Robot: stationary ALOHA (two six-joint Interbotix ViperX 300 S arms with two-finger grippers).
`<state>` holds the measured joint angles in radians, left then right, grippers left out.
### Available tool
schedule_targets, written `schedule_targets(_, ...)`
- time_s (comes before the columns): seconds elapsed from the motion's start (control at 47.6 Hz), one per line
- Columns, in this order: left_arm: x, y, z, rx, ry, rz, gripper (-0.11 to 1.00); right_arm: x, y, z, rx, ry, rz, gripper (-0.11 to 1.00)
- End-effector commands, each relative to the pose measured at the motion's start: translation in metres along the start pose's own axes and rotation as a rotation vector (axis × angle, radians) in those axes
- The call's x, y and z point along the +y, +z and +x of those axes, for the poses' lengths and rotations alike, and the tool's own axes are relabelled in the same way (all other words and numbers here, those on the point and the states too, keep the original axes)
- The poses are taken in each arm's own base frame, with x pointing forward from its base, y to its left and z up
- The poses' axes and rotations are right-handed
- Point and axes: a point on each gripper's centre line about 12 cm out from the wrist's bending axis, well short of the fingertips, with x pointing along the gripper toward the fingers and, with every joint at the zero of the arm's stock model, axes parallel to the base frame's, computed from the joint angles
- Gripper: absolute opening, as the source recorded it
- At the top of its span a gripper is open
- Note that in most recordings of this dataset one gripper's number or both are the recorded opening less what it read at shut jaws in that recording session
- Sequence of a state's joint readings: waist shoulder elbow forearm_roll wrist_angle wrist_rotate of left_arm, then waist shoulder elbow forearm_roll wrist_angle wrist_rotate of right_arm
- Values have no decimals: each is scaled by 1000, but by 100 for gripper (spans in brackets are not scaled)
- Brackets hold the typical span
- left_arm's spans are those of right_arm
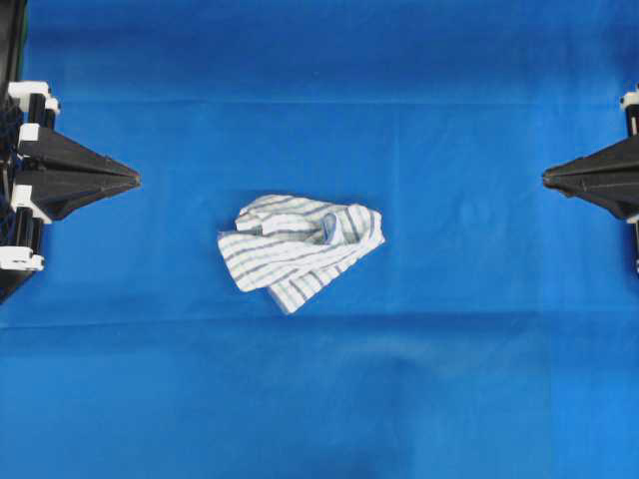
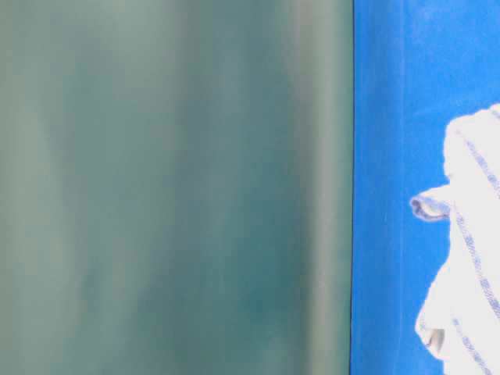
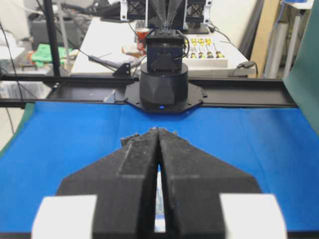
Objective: Lift the towel with both arms.
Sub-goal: 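Move both grippers inward toward the striped towel's edges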
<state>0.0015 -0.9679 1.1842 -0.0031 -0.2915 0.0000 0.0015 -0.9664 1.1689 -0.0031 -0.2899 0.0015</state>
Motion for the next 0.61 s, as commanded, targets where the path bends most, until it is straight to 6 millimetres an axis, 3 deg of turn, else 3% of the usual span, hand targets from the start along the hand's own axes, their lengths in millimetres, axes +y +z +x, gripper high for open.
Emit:
schedule_targets(0.0, -7, 10, 5, -13, -31, -40, 0, 1, 8, 4, -15, 3, 3, 0)
schedule_targets(0.189, -9, 0, 13, 35, -41, -38, 0, 3, 8, 21, 48, 12, 7, 0)
schedule_targets(0.588, -12, -48, 53, 218, -36, -49, 1, 13, -47, 79, 313, 43, 18, 0)
